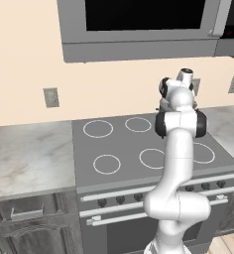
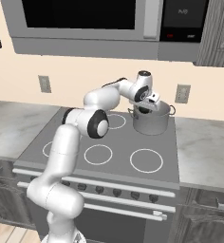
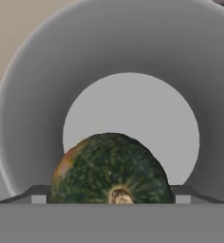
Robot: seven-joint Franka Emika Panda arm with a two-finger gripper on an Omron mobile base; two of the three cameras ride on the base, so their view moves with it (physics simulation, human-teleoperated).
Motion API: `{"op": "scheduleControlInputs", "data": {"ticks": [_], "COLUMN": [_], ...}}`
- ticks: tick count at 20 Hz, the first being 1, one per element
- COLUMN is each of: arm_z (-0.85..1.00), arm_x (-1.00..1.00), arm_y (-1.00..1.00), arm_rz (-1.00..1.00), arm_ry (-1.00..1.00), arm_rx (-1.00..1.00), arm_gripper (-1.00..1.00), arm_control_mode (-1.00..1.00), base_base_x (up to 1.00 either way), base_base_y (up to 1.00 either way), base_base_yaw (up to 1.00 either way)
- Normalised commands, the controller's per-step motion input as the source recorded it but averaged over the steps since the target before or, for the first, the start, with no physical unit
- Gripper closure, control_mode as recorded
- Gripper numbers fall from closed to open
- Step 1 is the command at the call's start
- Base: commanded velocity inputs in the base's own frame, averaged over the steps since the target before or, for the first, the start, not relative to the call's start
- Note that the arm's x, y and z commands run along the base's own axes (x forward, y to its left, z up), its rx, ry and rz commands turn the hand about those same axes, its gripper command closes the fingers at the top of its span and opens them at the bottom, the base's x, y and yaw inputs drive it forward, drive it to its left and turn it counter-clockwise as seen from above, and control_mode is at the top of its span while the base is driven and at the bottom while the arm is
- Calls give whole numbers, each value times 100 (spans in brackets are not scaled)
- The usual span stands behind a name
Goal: Turn on the burner for the pot on the stove. Wait thirty seconds for the pot to heat up. Then add the squash to the pot.
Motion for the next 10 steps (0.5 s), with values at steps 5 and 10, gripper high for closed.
{"op": "scheduleControlInputs", "data": {"ticks": [5, 10], "arm_z": [-18, -15], "arm_x": [10, 17], "arm_y": [-16, -11], "arm_rz": [-3, -2], "arm_ry": [0, 0], "arm_rx": [0, 0], "arm_gripper": [100, 100], "arm_control_mode": [-100, -100], "base_base_x": [0, 0], "base_base_y": [0, 0], "base_base_yaw": [0, 0]}}
